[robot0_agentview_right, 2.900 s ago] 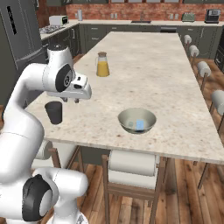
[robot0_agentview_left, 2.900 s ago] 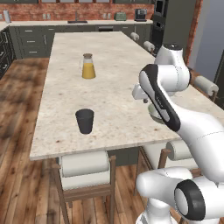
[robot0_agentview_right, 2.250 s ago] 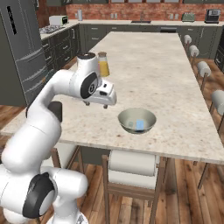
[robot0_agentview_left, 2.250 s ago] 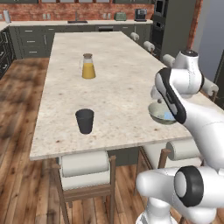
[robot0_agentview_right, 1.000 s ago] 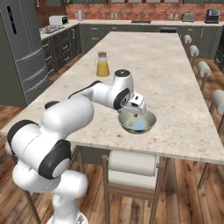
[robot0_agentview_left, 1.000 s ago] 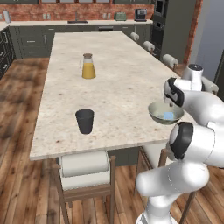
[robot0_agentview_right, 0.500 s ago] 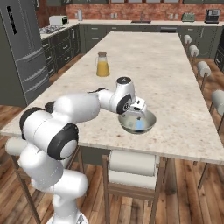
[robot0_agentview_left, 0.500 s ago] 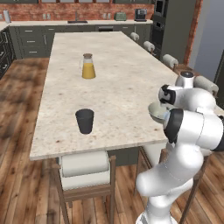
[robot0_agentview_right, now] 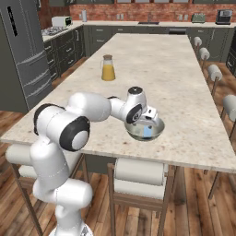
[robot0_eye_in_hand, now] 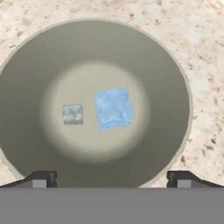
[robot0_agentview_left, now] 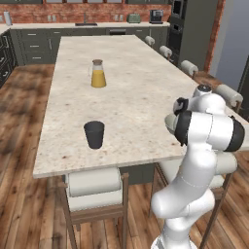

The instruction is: There are two ice cubes in the ice bowl. Place both ice cubes in the glass cup.

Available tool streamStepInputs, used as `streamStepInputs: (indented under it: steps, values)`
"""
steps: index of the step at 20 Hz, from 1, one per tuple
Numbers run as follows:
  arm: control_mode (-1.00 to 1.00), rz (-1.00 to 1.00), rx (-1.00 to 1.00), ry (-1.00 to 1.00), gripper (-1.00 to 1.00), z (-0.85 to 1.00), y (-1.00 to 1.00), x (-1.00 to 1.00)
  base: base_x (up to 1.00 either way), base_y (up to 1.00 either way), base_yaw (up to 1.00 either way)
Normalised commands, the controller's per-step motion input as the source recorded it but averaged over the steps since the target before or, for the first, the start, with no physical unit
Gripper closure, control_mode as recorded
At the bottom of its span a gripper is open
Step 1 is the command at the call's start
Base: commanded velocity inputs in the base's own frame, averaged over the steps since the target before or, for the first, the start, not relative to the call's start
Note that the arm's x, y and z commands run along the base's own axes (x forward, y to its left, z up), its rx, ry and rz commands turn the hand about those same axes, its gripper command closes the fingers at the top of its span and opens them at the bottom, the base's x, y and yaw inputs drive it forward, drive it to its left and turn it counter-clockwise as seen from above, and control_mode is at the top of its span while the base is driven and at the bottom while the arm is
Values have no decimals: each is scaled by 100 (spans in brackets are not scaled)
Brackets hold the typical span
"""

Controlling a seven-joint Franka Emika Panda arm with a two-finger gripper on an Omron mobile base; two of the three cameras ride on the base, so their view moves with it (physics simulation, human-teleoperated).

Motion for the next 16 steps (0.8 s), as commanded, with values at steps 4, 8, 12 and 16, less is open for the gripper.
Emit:
streamStepInputs:
  steps: [4,8,12,16]
  values:
    - [-100,2,0,3,-100,-27,-12,34,0,0,0]
    - [-100,3,0,8,-100,-37,-8,23,0,0,0]
    - [-100,3,-1,8,-100,-37,-7,24,0,0,0]
    - [-100,1,0,6,-100,-32,-6,28,0,0,0]
